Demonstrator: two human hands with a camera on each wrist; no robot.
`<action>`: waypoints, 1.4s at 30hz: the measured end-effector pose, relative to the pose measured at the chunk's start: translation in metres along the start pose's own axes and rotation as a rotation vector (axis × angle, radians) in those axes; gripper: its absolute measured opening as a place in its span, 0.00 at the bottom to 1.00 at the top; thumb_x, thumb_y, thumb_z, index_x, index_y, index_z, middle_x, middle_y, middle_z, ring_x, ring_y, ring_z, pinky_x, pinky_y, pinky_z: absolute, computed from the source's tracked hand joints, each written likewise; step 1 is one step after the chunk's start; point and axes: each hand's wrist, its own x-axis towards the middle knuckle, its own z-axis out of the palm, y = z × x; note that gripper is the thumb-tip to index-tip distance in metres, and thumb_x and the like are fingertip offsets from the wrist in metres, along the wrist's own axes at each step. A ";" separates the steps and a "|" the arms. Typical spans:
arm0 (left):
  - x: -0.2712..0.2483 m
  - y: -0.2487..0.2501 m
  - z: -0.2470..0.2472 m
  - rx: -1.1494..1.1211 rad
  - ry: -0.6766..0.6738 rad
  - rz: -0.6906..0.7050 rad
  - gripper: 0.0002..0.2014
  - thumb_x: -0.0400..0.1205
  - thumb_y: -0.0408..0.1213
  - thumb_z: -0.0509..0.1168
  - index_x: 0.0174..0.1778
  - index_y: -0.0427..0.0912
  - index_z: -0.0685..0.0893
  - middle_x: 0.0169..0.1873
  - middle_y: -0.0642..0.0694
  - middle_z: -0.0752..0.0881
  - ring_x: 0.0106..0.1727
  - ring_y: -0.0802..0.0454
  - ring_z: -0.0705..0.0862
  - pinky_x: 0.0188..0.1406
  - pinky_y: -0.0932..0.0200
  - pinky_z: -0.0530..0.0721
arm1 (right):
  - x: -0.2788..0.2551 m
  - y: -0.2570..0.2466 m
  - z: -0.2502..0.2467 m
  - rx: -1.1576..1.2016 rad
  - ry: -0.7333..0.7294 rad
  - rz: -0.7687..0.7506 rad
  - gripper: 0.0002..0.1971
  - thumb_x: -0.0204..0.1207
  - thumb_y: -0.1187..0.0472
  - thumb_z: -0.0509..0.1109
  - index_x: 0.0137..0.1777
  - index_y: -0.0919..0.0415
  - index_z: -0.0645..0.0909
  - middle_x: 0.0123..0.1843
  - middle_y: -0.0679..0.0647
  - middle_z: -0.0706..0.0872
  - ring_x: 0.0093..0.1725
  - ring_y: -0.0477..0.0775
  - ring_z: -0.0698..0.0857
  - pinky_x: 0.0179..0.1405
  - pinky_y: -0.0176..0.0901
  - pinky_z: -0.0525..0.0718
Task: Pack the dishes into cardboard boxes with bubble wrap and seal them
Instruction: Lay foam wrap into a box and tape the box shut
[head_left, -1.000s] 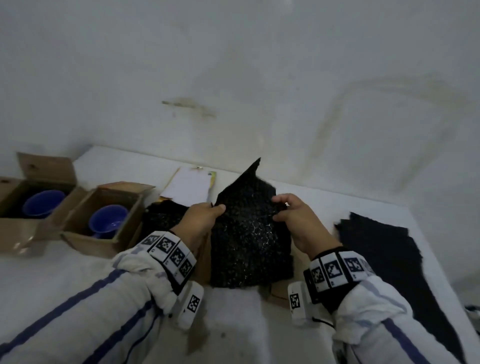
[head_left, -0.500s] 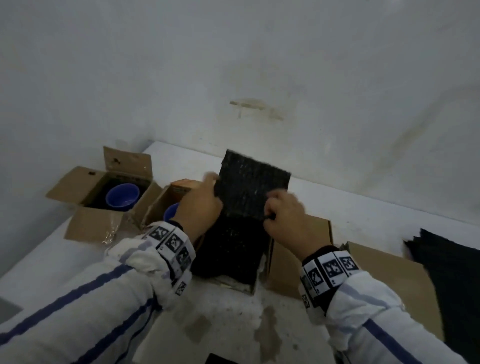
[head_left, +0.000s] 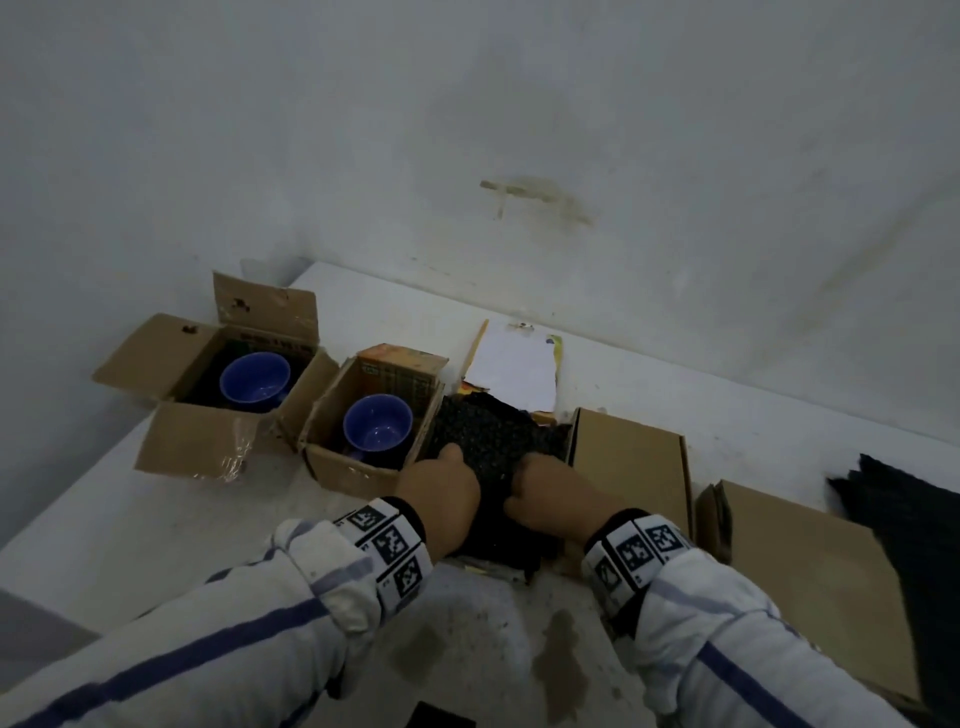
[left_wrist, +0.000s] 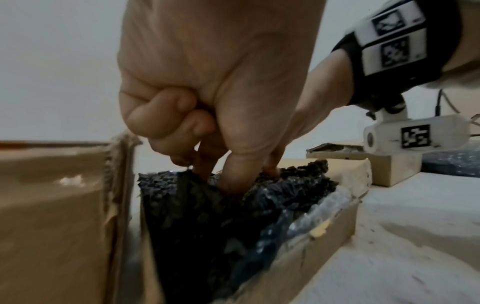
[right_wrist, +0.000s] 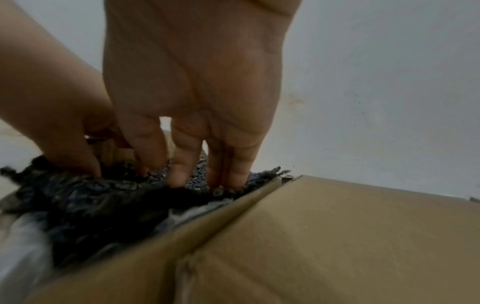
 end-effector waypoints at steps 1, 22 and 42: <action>-0.001 0.003 -0.003 -0.010 0.027 0.005 0.16 0.83 0.31 0.58 0.67 0.34 0.74 0.69 0.33 0.67 0.56 0.42 0.81 0.51 0.51 0.81 | 0.003 -0.002 -0.004 -0.058 0.040 0.013 0.10 0.78 0.57 0.64 0.39 0.62 0.75 0.47 0.60 0.78 0.47 0.57 0.75 0.52 0.50 0.78; 0.050 0.000 0.045 -0.386 -0.040 -0.134 0.59 0.66 0.62 0.74 0.82 0.41 0.47 0.82 0.34 0.37 0.81 0.33 0.45 0.77 0.39 0.61 | 0.043 0.020 0.004 -0.357 -0.135 0.131 0.67 0.55 0.26 0.73 0.83 0.55 0.38 0.83 0.62 0.53 0.82 0.64 0.55 0.79 0.68 0.47; 0.042 0.006 0.049 -0.466 -0.001 -0.149 0.58 0.68 0.62 0.73 0.82 0.44 0.43 0.82 0.36 0.36 0.82 0.35 0.42 0.79 0.40 0.57 | 0.013 0.028 -0.001 -0.230 -0.111 0.039 0.59 0.65 0.40 0.77 0.83 0.46 0.36 0.84 0.60 0.38 0.84 0.62 0.39 0.79 0.66 0.38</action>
